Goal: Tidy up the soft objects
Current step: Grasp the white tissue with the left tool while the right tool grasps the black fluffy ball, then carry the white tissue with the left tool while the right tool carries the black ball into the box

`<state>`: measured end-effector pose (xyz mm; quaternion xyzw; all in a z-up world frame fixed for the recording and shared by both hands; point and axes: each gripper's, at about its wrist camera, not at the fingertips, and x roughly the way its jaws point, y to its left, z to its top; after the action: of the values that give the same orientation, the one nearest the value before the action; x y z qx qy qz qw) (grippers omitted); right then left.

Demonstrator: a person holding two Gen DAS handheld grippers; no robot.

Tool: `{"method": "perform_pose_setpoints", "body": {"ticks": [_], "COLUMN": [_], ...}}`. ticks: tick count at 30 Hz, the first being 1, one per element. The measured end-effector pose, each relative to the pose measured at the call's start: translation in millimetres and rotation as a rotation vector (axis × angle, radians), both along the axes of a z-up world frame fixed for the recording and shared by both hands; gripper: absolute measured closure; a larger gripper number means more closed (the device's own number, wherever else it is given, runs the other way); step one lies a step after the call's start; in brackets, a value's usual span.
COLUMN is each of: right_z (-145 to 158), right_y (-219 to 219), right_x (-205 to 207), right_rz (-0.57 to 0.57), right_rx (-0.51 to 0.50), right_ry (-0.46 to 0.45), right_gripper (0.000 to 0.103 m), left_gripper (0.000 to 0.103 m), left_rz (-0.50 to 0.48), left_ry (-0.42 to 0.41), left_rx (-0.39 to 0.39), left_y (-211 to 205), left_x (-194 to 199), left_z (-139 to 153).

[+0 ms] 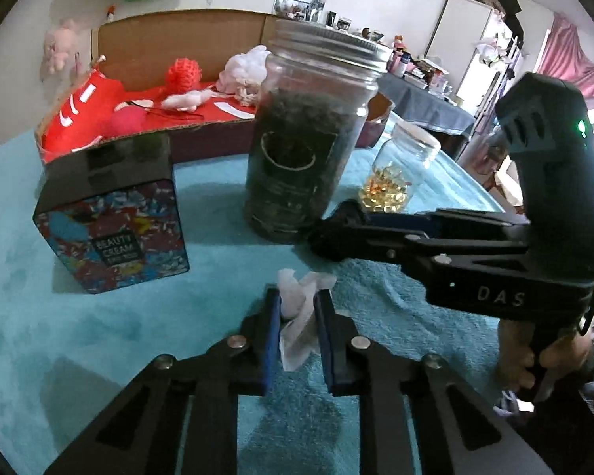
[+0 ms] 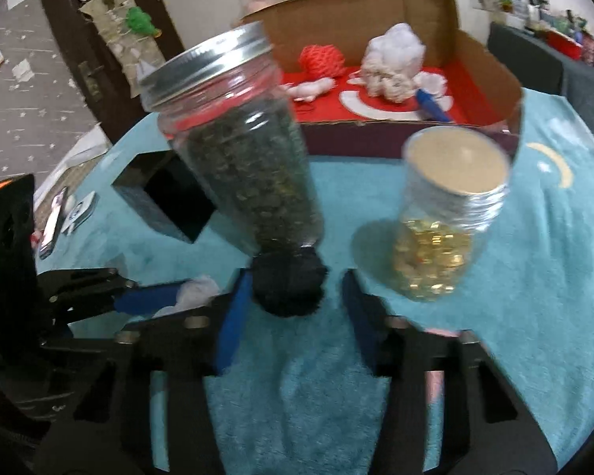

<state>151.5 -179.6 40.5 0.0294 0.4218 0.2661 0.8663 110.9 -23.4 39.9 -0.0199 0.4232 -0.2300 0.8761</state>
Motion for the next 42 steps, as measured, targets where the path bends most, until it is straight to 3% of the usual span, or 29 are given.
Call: {"method": "perform_pose_setpoints", "body": {"ticks": [13,27,42], "right_z": [26,21,23], "right_y": [-20,-21,-57], "right_x": [-29,-40,-47], "right_rz": [-0.026,-0.024,-0.109], "right_rx": [0.035,0.044,0.033], "right_ry": [-0.08,-0.064,-0.049], "right_gripper": [0.078,0.079,0.079], "left_gripper": [0.087,0.087,0.087], "left_rz": [-0.016,-0.013,0.094], "left_ry": [-0.078,-0.101,-0.108], "left_rx": [-0.011,-0.008,0.027], "left_y": [3,3,46], "left_x": [7,4,-11], "left_z": [26,27,31]}}
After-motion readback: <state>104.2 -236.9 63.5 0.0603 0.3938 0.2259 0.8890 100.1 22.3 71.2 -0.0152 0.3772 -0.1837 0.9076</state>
